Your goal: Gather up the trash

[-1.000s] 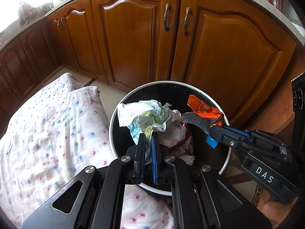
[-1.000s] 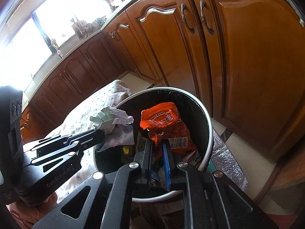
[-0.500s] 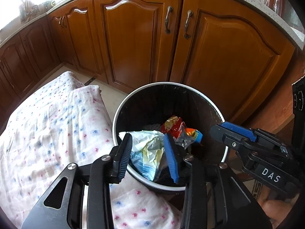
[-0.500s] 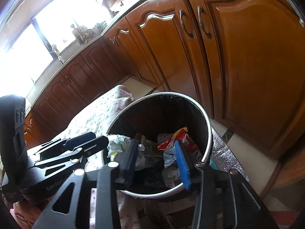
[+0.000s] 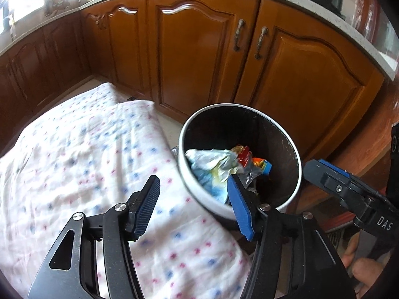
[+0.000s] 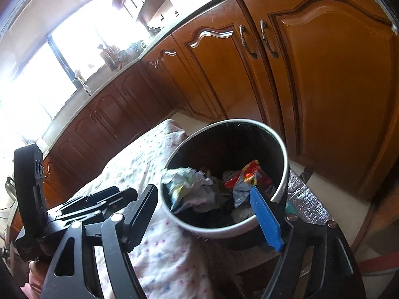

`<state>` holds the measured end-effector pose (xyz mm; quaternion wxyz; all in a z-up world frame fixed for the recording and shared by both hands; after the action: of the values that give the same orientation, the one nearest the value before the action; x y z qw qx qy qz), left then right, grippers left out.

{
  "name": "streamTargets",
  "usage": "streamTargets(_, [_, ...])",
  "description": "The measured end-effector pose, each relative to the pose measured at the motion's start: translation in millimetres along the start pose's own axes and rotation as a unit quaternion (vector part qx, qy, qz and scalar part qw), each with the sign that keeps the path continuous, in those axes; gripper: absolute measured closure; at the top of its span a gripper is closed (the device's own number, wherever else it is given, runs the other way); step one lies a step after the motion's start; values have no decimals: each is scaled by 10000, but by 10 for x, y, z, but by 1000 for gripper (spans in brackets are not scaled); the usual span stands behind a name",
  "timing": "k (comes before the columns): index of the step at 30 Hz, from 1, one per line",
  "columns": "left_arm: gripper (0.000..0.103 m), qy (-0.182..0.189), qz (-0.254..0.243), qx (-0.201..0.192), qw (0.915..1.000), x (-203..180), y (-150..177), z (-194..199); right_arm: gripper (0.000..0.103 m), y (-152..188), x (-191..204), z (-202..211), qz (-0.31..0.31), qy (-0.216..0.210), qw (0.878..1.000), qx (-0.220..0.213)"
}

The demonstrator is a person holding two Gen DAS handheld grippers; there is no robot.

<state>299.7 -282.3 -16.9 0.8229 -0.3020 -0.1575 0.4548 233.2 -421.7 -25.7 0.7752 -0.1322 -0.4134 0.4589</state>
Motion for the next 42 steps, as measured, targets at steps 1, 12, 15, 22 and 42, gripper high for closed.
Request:
streamTargets(1, [46,-11,32,-18,10000,23,24,28,23,46,31,24,7,-4,10000,-34])
streamTargets(12, [42,-196,512,-373,9978,429,588,566,15,552,368,290,114,-70,9987,-483])
streamTargets(15, [40,-333,621,-533,9961,524,773,734,14,691,451,357,207,-58,9976,-655])
streamTargets(22, [33,-748,536,-987,9908,646,1066,1114,13,820,721,654,725,140,9896,-1236])
streamTargets(42, [0,-1615,690,-2120,9614,891,1590,1750,0,1267,943,822,1308,176,9702,-2033])
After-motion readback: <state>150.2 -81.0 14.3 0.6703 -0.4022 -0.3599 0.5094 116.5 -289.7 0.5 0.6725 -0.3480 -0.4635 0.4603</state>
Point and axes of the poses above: each gripper's, at about its wrist camera, not at the fingertips, and z roughly against the way its jaws point, x to its left, y to its underside, the point moved 7 cm from there along -z, roughly the way its jaws point, and after that the axes turned 8 degrees about -z, right-handed, at the moved point
